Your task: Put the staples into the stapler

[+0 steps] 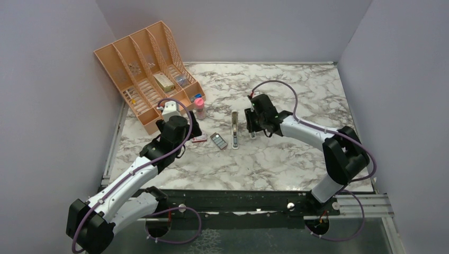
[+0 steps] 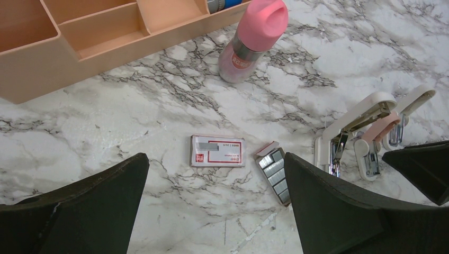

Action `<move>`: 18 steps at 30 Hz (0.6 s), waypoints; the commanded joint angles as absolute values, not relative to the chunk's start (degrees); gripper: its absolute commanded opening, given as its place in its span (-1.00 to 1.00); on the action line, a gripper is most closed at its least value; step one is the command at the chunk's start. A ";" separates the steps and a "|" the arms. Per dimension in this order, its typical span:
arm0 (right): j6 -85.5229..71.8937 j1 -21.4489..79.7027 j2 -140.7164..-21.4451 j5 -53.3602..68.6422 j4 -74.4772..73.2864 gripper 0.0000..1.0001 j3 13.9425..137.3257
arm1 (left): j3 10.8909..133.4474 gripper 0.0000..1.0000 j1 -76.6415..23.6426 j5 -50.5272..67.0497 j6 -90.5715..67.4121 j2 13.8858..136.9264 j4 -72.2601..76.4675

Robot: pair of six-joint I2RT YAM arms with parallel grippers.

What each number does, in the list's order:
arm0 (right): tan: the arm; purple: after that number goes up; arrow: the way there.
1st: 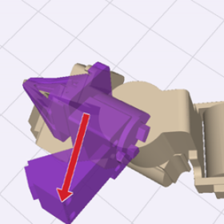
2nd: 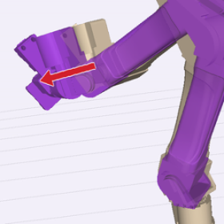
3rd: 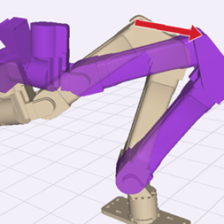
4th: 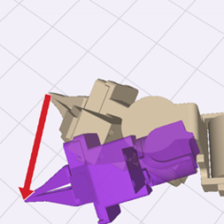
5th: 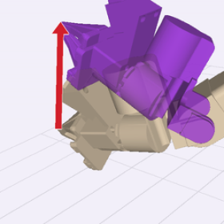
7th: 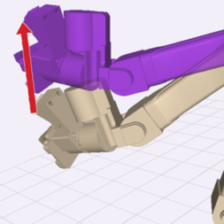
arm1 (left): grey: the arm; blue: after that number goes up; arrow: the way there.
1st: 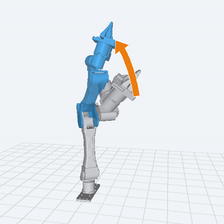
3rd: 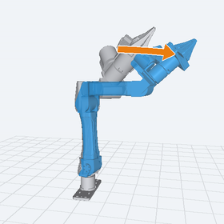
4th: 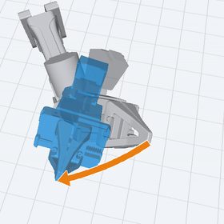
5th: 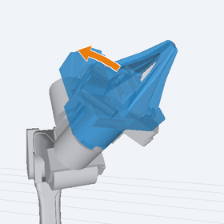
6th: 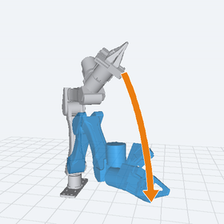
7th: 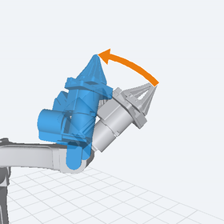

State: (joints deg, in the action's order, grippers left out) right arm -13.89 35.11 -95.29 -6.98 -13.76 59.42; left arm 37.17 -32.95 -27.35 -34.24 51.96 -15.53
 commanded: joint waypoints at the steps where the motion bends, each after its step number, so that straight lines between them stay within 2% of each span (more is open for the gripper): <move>1: -14.56 34.72 -91.53 -5.24 -15.48 -0.09 62.81 | 37.83 0.97 -32.70 -26.49 -34.04 50.80 -14.59; 12: -16.76 40.60 -91.51 -1.68 -15.21 -0.15 66.57 | 38.84 0.97 -32.65 -26.78 -33.64 48.36 -15.32; 18: -16.64 45.56 -96.24 -1.86 -15.10 -0.50 69.93 | 39.12 0.97 -32.65 -27.44 -33.40 47.20 -16.15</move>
State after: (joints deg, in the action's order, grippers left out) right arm -16.08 42.92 -93.03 -3.22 -14.63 66.83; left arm 37.26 -32.95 -27.35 -34.20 48.73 -15.84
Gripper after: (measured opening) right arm 0.276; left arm 0.987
